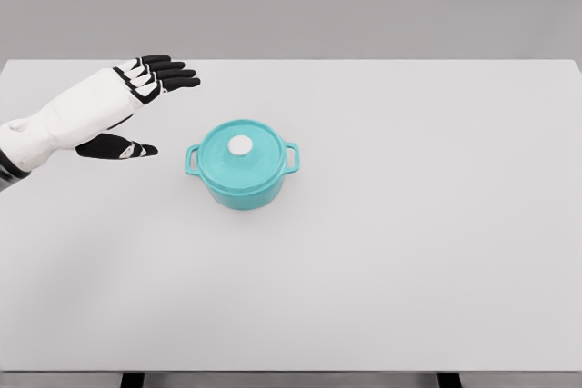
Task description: Open the lid of the pot with left arm
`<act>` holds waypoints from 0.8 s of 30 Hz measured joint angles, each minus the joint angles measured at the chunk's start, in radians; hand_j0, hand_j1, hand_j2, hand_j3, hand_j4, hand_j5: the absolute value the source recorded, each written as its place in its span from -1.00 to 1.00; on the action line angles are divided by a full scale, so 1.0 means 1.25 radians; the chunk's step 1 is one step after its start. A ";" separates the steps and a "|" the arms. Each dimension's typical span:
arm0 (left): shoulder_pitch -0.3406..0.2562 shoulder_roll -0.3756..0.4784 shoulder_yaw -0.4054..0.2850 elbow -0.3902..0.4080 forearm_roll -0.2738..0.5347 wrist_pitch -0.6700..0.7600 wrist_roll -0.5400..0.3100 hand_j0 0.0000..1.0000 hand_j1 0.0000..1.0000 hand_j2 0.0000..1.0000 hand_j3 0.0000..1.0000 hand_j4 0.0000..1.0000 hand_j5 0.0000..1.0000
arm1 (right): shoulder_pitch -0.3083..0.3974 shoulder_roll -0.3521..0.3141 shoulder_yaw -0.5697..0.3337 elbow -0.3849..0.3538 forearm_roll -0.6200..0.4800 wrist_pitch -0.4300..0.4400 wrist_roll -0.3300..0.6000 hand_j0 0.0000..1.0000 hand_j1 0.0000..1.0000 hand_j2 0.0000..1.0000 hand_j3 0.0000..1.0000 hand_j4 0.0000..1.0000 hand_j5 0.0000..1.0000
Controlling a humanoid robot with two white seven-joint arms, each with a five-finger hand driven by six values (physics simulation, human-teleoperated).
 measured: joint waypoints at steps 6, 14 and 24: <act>-0.009 -0.005 -0.001 0.003 -0.008 0.000 -0.040 1.00 1.00 1.00 1.00 1.00 1.00 | 0.002 0.000 -0.006 0.004 -0.002 0.001 -0.001 1.00 1.00 1.00 1.00 1.00 1.00; -0.064 -0.009 -0.001 0.006 -0.030 0.000 -0.132 1.00 1.00 1.00 1.00 1.00 1.00 | 0.002 0.000 -0.007 0.005 -0.002 0.001 -0.001 1.00 1.00 1.00 1.00 1.00 1.00; -0.226 -0.017 -0.156 0.012 -0.139 0.000 -0.141 1.00 1.00 1.00 1.00 1.00 1.00 | 0.002 0.000 -0.007 0.005 -0.002 0.001 -0.001 1.00 1.00 1.00 1.00 1.00 1.00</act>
